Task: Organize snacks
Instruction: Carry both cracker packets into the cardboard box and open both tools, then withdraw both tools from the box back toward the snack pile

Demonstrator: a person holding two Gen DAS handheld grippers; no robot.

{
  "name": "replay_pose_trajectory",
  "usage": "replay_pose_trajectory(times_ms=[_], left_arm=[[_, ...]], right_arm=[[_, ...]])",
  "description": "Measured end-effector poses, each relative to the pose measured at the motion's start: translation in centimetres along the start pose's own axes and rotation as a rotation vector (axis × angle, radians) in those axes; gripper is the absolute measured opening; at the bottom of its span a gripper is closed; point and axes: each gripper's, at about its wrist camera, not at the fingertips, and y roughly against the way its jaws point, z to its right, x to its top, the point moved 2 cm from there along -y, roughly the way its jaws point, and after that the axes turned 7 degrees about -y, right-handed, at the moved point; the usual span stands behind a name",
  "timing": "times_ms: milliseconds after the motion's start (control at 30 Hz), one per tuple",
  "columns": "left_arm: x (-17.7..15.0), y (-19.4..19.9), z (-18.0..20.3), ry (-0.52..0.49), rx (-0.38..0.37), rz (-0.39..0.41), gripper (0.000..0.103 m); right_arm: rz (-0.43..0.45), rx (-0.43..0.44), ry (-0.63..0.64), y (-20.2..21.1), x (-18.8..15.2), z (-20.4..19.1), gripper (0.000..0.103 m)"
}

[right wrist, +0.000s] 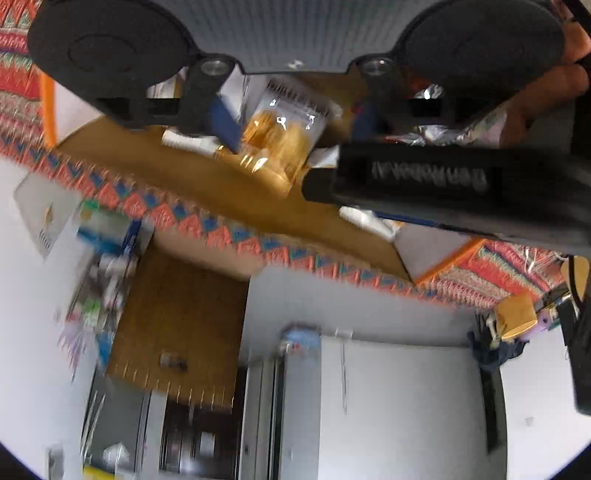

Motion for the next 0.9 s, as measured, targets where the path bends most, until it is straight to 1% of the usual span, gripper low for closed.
replay_pose_trajectory(times_ms=[33,67,100,167,233,300,367,433,500,567,700,833,900], left_arm=[[0.0,0.2,-0.1,0.006,-0.006,0.013,0.076],[0.0,0.2,-0.1,0.003,-0.018,0.014,0.077],[0.0,0.2,-0.2,-0.004,-0.027,0.005,0.077],[-0.1,0.3,-0.1,-0.019,-0.013,-0.007,0.077],[0.2,0.2,0.6,-0.030,0.011,0.014,0.080],[0.2,1.3,1.5,-0.051,0.043,0.053,0.082],[0.8,2.9,2.5,-0.098,0.082,0.055,0.082],[1.7,5.4,3.0,-0.105,0.075,0.061,0.082],[2.6,8.0,3.2,-0.100,0.071,0.089,0.083],[3.4,11.1,3.6,-0.111,0.089,0.130,0.084],[4.2,17.4,5.5,-0.184,0.122,0.196,0.088],[3.6,24.0,7.8,-0.244,0.107,0.260,0.093],[2.9,27.1,9.1,-0.270,0.103,0.295,0.095]], right_arm=[[0.003,-0.029,0.006,0.0,0.0,-0.1,0.083],[0.003,-0.048,0.015,-0.1,-0.1,-0.2,0.080],[0.003,-0.046,0.026,0.0,-0.2,-0.3,0.080],[0.002,-0.045,0.029,0.0,-0.4,-0.4,0.080],[-0.003,-0.047,0.006,-0.1,-0.6,-0.1,0.080],[0.008,-0.052,-0.023,0.1,-0.5,0.3,0.080],[0.042,-0.062,-0.040,0.8,-0.4,0.7,0.080],[0.058,-0.072,-0.045,1.9,-0.5,0.9,0.080],[0.081,-0.055,-0.056,4.0,-0.4,0.7,0.080],[0.108,-0.053,-0.049,6.5,-0.3,0.4,0.080],[0.182,-0.073,-0.019,12.8,0.1,0.2,0.081],[0.243,-0.051,-0.021,19.9,-0.4,0.2,0.082],[0.268,-0.050,-0.016,23.3,-0.7,0.6,0.085]])
